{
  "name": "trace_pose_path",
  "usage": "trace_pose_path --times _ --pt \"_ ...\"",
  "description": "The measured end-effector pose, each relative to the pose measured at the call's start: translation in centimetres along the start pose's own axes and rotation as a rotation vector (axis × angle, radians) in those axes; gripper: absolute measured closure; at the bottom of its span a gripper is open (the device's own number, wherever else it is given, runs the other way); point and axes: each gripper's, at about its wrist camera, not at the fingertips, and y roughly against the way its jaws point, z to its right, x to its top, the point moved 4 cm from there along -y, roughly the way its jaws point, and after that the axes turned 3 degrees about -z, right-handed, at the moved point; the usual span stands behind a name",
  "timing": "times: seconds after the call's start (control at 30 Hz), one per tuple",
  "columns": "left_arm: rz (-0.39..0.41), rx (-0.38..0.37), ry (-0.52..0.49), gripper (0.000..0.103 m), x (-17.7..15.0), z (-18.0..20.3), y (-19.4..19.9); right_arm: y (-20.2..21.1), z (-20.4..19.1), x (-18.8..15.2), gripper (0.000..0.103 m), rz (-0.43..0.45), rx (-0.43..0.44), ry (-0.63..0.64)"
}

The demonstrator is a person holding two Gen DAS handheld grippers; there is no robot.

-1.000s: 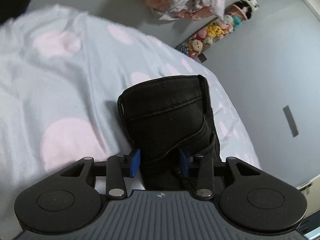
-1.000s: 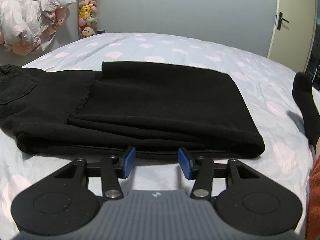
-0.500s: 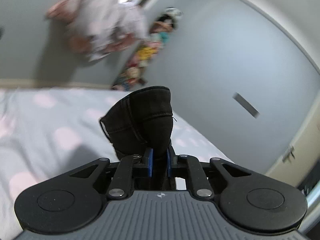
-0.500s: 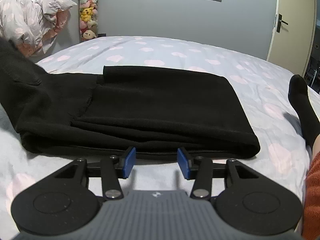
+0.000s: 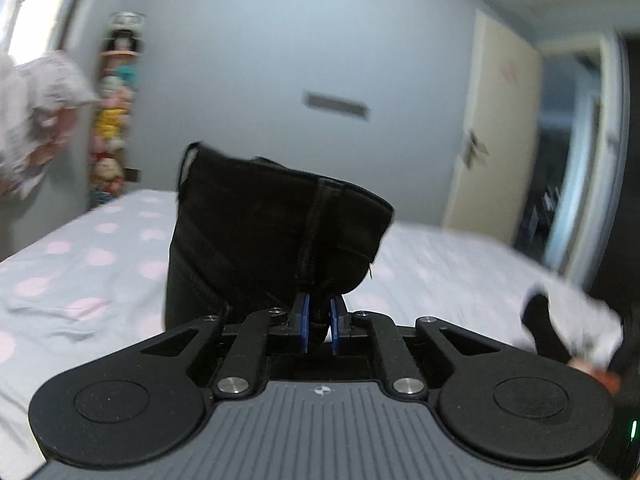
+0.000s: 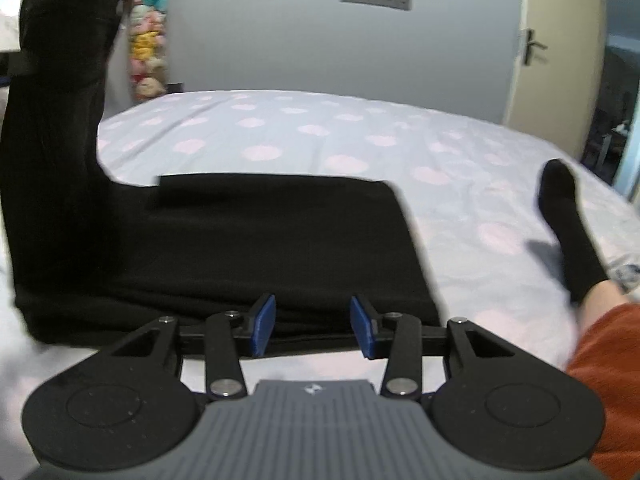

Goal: Fold clothes
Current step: 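Fold the waistband over the folded legs and open the left tool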

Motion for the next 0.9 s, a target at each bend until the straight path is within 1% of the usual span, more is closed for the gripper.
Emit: trace_pose_path --times 0.03,0.13,0.27,0.47,0.53,0.6,0.67,0.7,0.73,0.77,0.9 --pt "-0.028 -0.013 -0.023 0.092 -0.7 1.2 -0.8 -0.1 0.7 0.1 0.058 0.001 -0.027 -0.003" --pt "-0.124 -0.032 -0.107 0.092 -3.7 4.1 -3.2 -0.8 2.2 -0.3 0.058 -0.034 -0.057 -0.057" --pt "-0.201 -0.009 -0.177 0.092 -6.0 5.3 -4.8 -1.8 4.2 -0.9 0.058 -0.083 -0.094 -0.132" --pt "-0.308 0.029 -0.277 0.092 -9.4 7.1 -7.1 -2.4 4.6 -1.6 0.058 -0.116 -0.089 -0.152" --pt "-0.313 0.033 -0.265 0.090 -9.2 7.3 -6.2 -2.4 4.7 -1.6 0.058 -0.116 -0.087 -0.154" --pt "-0.308 0.052 -0.266 0.090 -8.9 7.2 -5.2 -1.9 4.8 -1.5 0.058 -0.105 -0.083 -0.163" --pt "-0.313 0.078 -0.264 0.081 -8.6 7.4 -4.2 -1.3 5.1 -1.6 0.058 -0.088 -0.075 -0.173" --pt "-0.305 0.071 -0.240 0.060 -8.3 7.4 -3.6 -1.0 5.3 -1.6 0.058 -0.078 -0.068 -0.179" --pt "-0.295 0.058 -0.209 0.045 -8.0 7.3 -3.0 -0.7 5.4 -1.5 0.057 -0.069 -0.061 -0.185" --pt "-0.285 0.046 -0.175 0.044 -7.7 7.2 -2.3 -0.2 5.6 -1.6 0.057 -0.057 -0.051 -0.188" --pt "-0.284 0.071 -0.092 0.044 -7.4 7.3 0.9 1.8 6.2 -1.8 0.056 -0.010 -0.013 -0.195"
